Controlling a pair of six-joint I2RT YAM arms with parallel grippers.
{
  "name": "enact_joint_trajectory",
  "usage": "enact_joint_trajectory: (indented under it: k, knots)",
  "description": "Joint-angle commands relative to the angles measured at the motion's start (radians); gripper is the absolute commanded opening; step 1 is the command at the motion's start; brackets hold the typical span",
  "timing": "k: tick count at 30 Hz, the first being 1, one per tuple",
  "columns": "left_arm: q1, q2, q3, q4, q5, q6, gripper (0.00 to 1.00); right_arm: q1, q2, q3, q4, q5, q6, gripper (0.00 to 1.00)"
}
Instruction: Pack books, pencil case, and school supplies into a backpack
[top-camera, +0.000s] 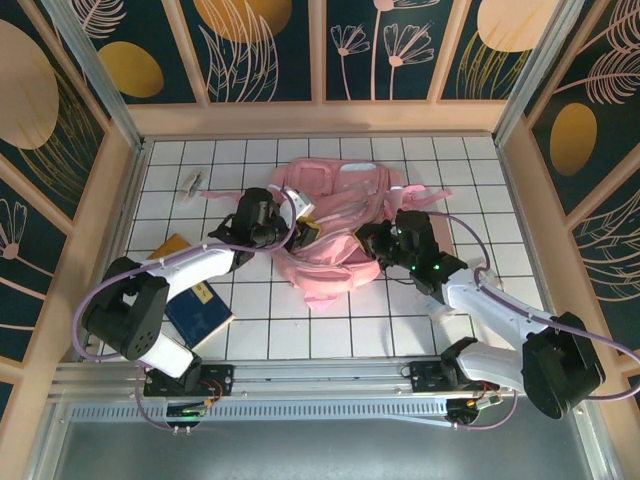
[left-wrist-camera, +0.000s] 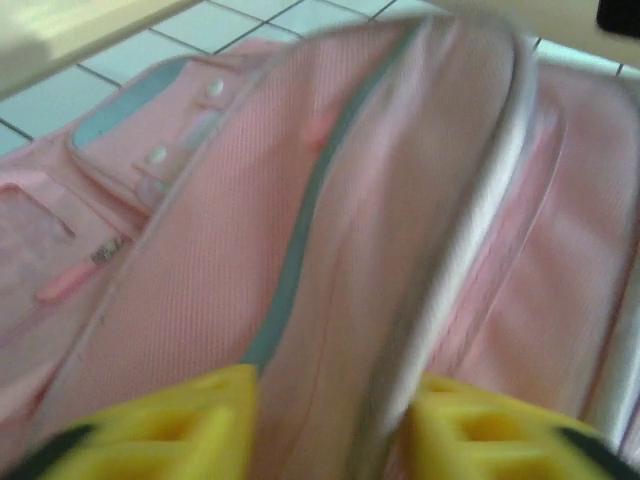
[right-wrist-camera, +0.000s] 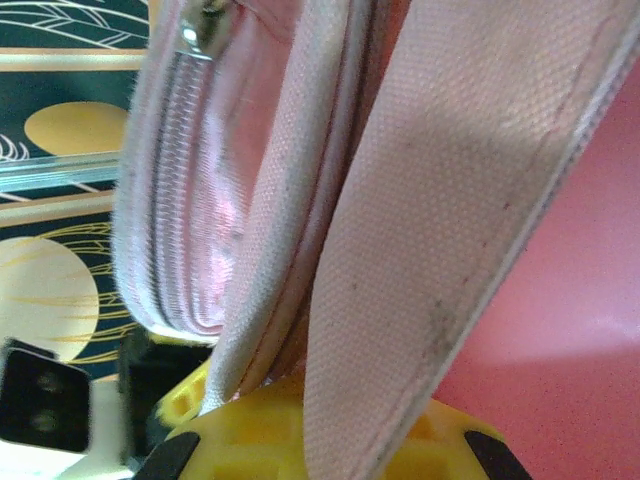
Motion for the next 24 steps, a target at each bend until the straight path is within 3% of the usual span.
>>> enact_joint_trajectory:
  k: [1,3,6,9,12,14,18,21,24]
  knots:
    - [-0.011,-0.109,0.135,-0.178,0.155,0.032,0.93,0.018,0.026,0.073,0.071,-0.015,-0.003,0.00]
    - [-0.009,-0.169,0.152,-0.264,0.166,-0.080,0.99,0.020,0.049,0.098,0.079,-0.006,-0.008,0.00]
    - [-0.011,-0.189,0.185,-0.370,0.145,-0.447,0.99,0.026,0.089,0.138,0.068,0.017,-0.012,0.00]
    - [-0.063,-0.153,0.127,-0.368,0.233,-0.816,0.99,0.030,0.136,0.164,0.081,0.005,-0.007,0.00]
    - [-0.213,-0.249,0.007,-0.257,0.107,-0.977,0.99,0.023,0.186,0.206,0.067,-0.019,-0.011,0.00]
    - [-0.234,-0.288,-0.039,-0.222,0.053,-1.118,0.99,0.018,0.208,0.227,0.052,-0.026,-0.017,0.00]
    - [-0.246,-0.305,-0.078,-0.269,-0.057,-1.213,0.93,0.016,0.233,0.249,0.054,-0.036,-0.020,0.00]
    - [-0.247,-0.288,-0.078,-0.314,-0.142,-1.202,0.70,0.016,0.250,0.262,0.054,-0.049,-0.020,0.00]
    - [-0.247,-0.241,-0.055,-0.305,-0.169,-1.204,0.55,0.023,0.253,0.273,0.057,-0.051,-0.020,0.00]
